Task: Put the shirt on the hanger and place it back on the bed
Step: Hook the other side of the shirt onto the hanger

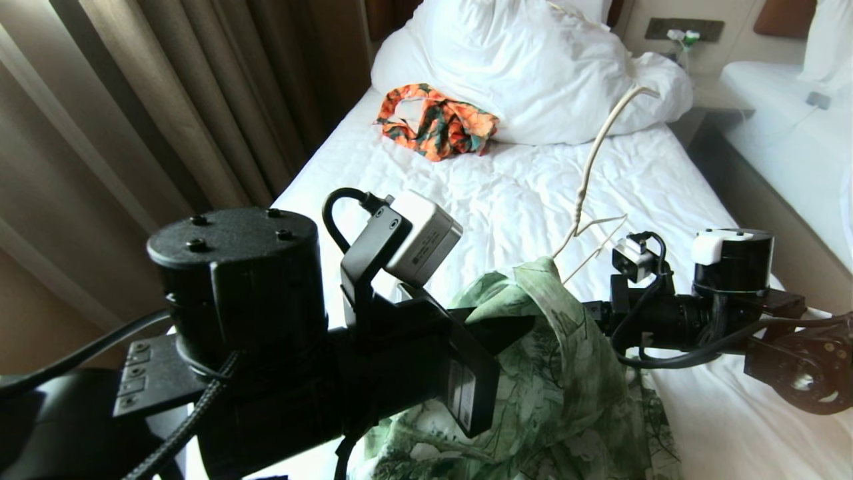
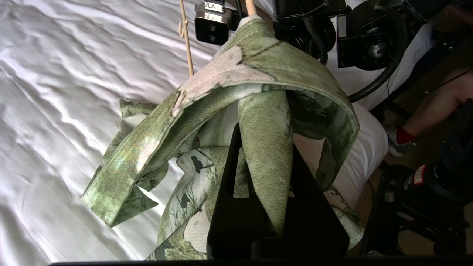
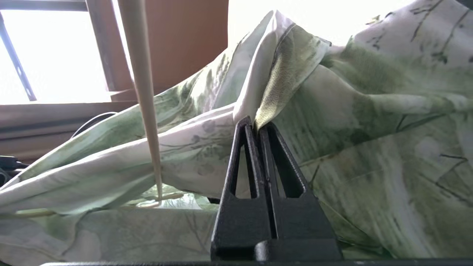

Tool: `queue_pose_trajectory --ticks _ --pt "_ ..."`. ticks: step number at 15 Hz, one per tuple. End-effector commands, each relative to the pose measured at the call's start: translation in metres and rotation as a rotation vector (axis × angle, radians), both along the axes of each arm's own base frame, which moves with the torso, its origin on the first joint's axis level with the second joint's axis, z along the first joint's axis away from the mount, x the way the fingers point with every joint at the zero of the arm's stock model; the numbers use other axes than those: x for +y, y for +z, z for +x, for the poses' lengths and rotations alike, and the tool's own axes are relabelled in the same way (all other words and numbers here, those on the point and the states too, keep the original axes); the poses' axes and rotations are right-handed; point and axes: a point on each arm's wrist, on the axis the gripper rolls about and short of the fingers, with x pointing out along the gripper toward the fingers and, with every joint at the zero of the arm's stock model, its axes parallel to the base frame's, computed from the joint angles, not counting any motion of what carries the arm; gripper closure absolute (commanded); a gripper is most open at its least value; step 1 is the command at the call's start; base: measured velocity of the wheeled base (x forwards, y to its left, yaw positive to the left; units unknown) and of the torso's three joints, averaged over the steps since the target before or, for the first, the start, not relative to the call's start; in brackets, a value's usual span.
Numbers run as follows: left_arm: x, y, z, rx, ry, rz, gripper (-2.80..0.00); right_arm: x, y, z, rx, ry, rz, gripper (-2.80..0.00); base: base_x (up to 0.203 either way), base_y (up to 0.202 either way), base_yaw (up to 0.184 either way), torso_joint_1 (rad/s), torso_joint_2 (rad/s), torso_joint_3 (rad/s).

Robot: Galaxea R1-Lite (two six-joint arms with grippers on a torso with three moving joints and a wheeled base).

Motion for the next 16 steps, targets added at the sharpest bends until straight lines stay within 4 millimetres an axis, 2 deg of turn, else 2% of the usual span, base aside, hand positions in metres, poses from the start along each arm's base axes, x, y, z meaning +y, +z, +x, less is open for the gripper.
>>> queue_pose_trajectory --ticks 1,4,9,16 --pt "0.000 0.001 0.000 -0.003 0.000 -0.006 0.00 0.000 -0.002 0.001 0.009 0.005 0.003 0.00 0.000 0.000 0.000 0.000 0.00 0.000" --pt "0.001 0.001 -0.001 -0.002 0.000 -0.004 0.00 -0.004 0.001 0.001 -0.002 -0.008 0.006 0.00 0.000 0.000 0.000 0.000 0.00 0.000" --pt "-0.001 -0.002 0.002 0.002 0.026 0.005 0.00 -0.034 0.005 0.006 -0.006 -0.107 0.009 0.00 0.000 0.000 0.000 0.000 0.00 0.000" --pt "-0.008 -0.003 0.014 0.005 0.058 0.006 0.00 -0.055 0.013 0.010 -0.003 -0.177 0.031 0.00 0.000 0.000 0.000 0.000 0.00 0.000"
